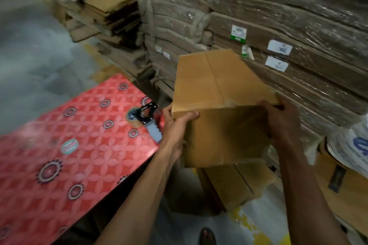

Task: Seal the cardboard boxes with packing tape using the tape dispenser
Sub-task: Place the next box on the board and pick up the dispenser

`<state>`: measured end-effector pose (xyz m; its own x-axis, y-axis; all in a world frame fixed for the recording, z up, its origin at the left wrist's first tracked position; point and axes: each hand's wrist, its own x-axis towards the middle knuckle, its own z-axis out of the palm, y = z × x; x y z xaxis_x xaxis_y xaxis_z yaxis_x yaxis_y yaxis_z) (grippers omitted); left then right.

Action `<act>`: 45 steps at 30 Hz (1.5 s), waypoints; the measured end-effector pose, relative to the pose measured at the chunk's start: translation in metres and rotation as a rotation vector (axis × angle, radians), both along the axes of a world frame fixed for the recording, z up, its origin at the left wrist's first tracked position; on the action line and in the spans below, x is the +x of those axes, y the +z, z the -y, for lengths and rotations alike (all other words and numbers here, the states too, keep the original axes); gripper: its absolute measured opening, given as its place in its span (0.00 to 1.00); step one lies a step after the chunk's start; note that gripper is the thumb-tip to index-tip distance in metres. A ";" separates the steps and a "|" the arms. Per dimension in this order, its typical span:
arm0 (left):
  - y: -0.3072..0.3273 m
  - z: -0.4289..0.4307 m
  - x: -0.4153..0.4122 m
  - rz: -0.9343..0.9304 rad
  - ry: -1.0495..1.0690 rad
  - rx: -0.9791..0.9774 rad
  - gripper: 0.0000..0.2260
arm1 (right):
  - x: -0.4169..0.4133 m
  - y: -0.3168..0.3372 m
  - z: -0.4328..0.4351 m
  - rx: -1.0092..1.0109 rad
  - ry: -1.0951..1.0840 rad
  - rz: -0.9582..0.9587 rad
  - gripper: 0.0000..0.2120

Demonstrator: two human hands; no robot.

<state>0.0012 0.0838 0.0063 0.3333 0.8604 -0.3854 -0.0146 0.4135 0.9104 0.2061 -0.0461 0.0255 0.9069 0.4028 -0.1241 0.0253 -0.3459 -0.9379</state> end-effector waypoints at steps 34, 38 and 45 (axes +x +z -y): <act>-0.066 -0.015 -0.453 -0.050 0.649 0.136 0.22 | -0.403 -0.095 -0.169 0.151 0.670 -0.083 0.29; -0.063 -0.042 -0.459 -0.239 0.650 0.211 0.17 | -0.374 -0.104 -0.181 0.130 0.618 -0.072 0.14; -0.044 -0.129 -0.463 -0.808 0.314 0.433 0.39 | -0.278 -0.151 -0.248 -0.382 0.548 0.235 0.15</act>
